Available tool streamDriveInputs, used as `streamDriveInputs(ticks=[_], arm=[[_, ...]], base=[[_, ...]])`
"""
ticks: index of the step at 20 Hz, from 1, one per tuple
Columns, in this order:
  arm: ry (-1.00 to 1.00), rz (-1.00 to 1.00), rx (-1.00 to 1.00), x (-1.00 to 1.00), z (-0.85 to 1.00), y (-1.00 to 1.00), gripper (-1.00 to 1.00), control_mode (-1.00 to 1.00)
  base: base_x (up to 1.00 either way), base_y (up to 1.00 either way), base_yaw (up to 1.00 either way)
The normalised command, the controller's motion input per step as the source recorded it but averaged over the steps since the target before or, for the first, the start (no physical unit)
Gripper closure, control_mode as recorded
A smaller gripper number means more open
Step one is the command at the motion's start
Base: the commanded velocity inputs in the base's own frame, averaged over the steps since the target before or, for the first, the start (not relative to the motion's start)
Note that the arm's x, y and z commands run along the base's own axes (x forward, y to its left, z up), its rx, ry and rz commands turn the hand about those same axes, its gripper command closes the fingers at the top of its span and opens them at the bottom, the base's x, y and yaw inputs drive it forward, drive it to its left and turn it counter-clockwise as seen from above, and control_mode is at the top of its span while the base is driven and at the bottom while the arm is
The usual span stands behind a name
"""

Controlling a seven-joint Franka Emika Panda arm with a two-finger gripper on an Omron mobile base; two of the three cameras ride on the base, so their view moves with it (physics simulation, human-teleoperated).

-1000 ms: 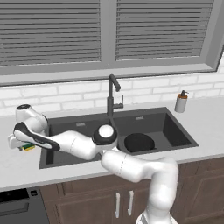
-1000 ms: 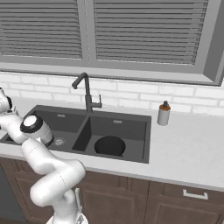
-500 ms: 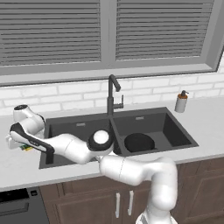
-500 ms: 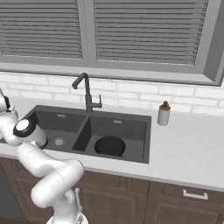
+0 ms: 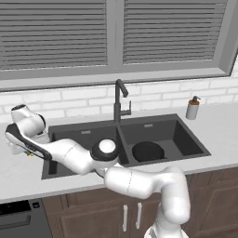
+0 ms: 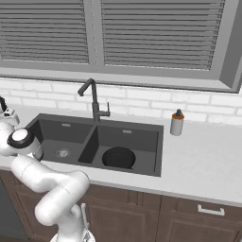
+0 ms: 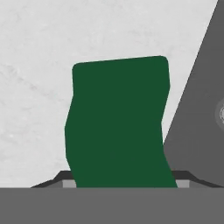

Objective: Pick the pan and sponge and place them into the sink. Then turn on the water.

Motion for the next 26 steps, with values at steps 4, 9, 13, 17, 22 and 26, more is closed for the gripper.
streamDriveInputs(ticks=[4, 9, 13, 17, 22, 26], arm=[[0.0, -0.1, 0.0, -0.07, 0.03, -1.0, 1.0, -1.0], [0.0, -0.08, 0.0, -0.23, 0.04, -1.0, 1.0, -1.0], [-0.01, -0.08, 0.01, -0.53, 0.0, -1.0, 1.0, -1.0], [-0.02, -0.07, 0.02, -0.67, 0.0, -1.0, 1.0, -1.0], [-0.03, -0.04, 0.03, -0.59, 0.03, -1.0, 1.0, -1.0], [-0.07, 0.0, 0.04, -0.66, 0.09, -0.96, 1.0, -1.0]], base=[[0.0, 0.0, 0.0], [0.0, 0.0, 0.0], [0.0, 0.0, 0.0], [0.0, 0.0, 0.0], [0.0, 0.0, 0.0], [0.0, 0.0, 0.0]])
